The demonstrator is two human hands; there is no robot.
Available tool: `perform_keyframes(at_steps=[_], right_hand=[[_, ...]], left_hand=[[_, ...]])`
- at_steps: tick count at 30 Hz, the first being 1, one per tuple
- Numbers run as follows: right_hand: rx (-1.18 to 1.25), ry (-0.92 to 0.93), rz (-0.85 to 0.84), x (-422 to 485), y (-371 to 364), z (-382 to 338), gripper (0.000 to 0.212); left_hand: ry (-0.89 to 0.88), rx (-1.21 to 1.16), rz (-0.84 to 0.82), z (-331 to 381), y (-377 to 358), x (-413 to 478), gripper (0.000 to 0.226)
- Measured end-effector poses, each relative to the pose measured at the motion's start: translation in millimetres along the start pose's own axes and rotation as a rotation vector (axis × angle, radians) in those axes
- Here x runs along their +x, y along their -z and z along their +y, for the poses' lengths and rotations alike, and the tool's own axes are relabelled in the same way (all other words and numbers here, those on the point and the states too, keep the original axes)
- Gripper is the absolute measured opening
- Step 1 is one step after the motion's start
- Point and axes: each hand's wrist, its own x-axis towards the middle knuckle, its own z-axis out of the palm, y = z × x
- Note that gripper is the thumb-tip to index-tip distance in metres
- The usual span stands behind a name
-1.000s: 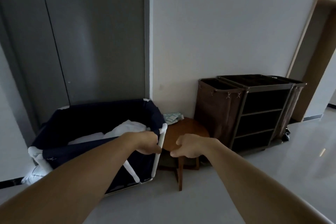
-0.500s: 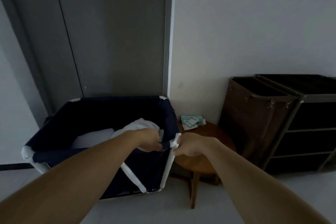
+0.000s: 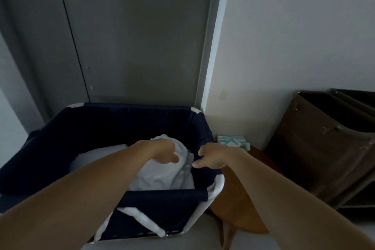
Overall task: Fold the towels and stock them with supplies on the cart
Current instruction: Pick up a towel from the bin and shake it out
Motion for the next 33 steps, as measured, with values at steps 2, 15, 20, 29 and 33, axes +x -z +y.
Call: perform_keyframes(at_steps=[2, 15, 20, 29, 33], right_hand=[[0.031, 0.011, 0.022, 35, 9, -4, 0.062], [0.032, 0.113, -0.193, 278, 12, 14, 0.076], [0.013, 0.146, -0.271, 379, -7, 32, 0.085], [-0.037, 0.137, -0.403, 509, -103, 50, 0.130], [-0.088, 0.120, -0.396, 555, -144, 36, 0.151]], left_hand=[[-0.007, 0.008, -0.027, -17, 11, 26, 0.051], [0.182, -0.214, -0.151, -107, 11, 195, 0.071], [0.313, -0.247, -0.145, -134, -12, 265, 0.073], [0.421, -0.324, -0.148, -182, -92, 371, 0.071], [0.400, -0.311, -0.064, -206, -125, 404, 0.073]])
